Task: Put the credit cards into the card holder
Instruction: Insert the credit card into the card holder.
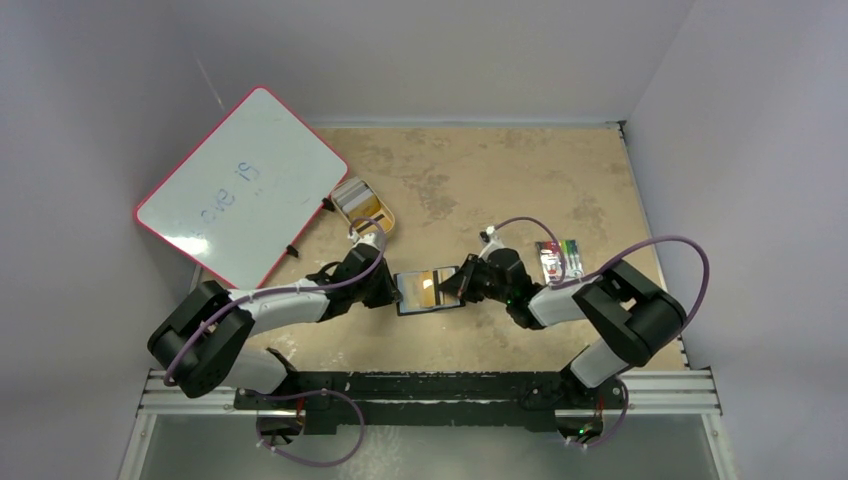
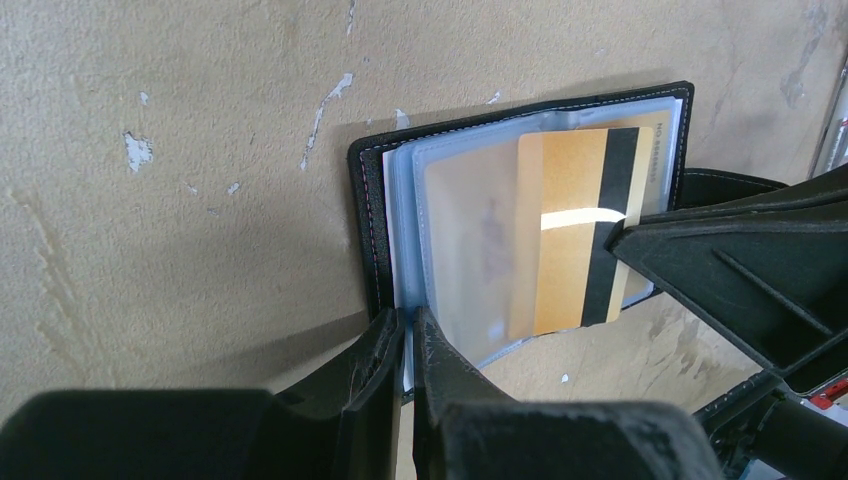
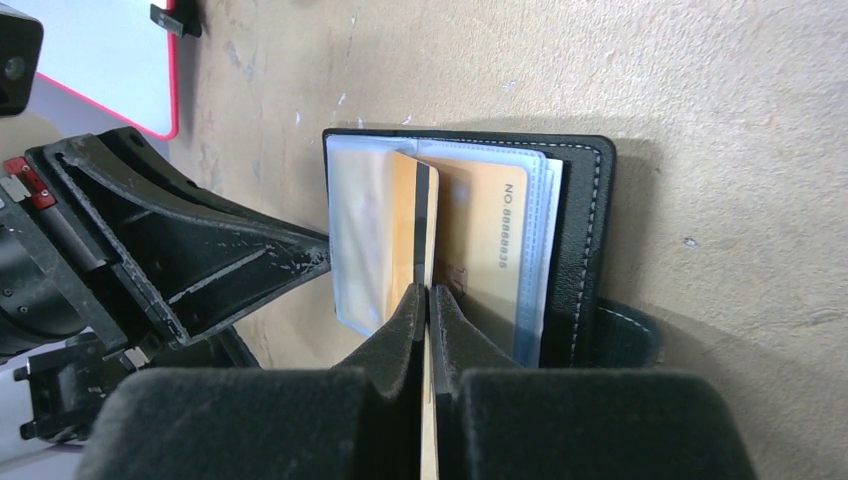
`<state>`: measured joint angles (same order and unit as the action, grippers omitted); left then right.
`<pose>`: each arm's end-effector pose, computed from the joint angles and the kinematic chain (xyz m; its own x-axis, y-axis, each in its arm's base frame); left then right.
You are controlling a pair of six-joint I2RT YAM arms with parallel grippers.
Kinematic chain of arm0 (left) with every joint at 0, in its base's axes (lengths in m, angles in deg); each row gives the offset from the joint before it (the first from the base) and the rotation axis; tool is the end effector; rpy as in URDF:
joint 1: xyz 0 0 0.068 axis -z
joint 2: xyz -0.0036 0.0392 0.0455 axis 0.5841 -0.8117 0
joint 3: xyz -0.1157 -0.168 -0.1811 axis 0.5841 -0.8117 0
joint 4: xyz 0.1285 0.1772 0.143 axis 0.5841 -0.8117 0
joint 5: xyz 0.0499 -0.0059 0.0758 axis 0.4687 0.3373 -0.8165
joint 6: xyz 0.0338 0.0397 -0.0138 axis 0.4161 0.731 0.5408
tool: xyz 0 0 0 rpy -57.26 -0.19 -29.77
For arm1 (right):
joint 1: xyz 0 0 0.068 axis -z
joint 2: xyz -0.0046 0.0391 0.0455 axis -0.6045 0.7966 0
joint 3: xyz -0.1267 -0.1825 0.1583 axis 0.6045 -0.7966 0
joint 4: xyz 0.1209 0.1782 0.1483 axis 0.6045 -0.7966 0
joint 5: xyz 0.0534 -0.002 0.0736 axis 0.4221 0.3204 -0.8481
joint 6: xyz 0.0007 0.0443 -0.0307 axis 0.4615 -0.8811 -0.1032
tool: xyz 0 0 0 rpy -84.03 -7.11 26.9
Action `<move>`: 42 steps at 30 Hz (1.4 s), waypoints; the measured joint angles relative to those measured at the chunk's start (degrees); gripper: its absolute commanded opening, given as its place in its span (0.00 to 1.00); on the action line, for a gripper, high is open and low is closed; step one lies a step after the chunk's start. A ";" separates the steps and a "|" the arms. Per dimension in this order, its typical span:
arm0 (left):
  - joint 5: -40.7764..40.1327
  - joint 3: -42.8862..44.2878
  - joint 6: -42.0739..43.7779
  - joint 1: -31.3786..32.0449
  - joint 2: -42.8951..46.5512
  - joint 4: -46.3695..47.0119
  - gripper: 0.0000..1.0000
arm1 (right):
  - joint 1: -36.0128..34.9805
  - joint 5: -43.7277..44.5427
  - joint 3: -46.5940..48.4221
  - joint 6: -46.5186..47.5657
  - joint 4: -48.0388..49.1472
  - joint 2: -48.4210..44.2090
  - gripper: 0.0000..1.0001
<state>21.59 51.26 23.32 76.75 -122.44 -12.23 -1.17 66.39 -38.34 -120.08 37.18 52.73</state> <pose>0.1849 -0.1617 0.1405 -0.8698 -0.3016 -0.3904 -0.0481 0.8394 -0.5413 0.2017 0.1696 0.1301 -0.7901 0.3879 -0.4746 -0.2055 0.5618 0.8014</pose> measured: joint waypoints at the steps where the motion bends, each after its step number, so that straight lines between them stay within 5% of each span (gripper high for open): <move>1: 0.00 0.00 0.00 0.02 0.00 0.00 0.08 | -0.26 0.17 0.22 0.00 -0.28 0.20 0.00; 12: -0.09 0.09 0.07 0.02 0.00 -0.20 0.08 | -3.08 1.01 4.20 0.48 -4.28 1.95 0.00; 19: -0.24 0.50 0.24 0.07 0.00 -0.96 0.08 | -4.04 0.96 6.32 1.42 -9.01 1.97 0.25; 28: -0.79 2.36 1.60 0.70 0.00 -5.11 0.08 | -4.87 4.09 11.43 4.90 -25.24 -5.79 0.40; 42: -0.46 2.36 1.49 0.70 0.00 -4.87 0.08 | -5.79 3.76 12.09 4.24 -24.76 -1.57 0.41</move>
<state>21.13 53.62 24.80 77.45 -122.44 -17.10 -6.97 70.15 -26.26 -115.84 12.42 51.16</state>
